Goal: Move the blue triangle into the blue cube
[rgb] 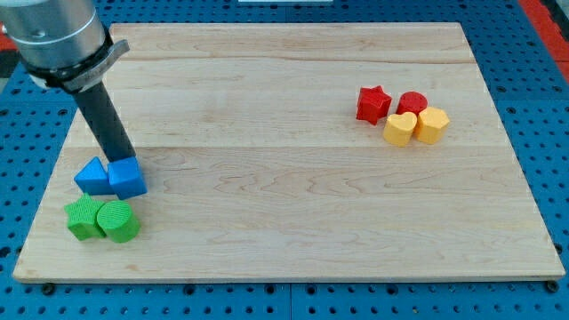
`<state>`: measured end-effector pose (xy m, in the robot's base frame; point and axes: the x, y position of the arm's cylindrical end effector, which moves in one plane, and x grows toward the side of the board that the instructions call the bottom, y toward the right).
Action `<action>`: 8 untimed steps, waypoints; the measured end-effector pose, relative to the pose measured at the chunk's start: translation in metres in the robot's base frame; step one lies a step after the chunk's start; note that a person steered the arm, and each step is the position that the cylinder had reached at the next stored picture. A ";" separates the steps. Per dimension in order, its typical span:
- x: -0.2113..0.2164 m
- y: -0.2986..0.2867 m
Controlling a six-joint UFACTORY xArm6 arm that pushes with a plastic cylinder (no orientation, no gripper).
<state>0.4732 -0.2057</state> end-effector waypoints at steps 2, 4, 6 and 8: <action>-0.007 -0.021; -0.039 -0.035; -0.014 -0.059; -0.009 -0.055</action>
<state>0.4638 -0.2604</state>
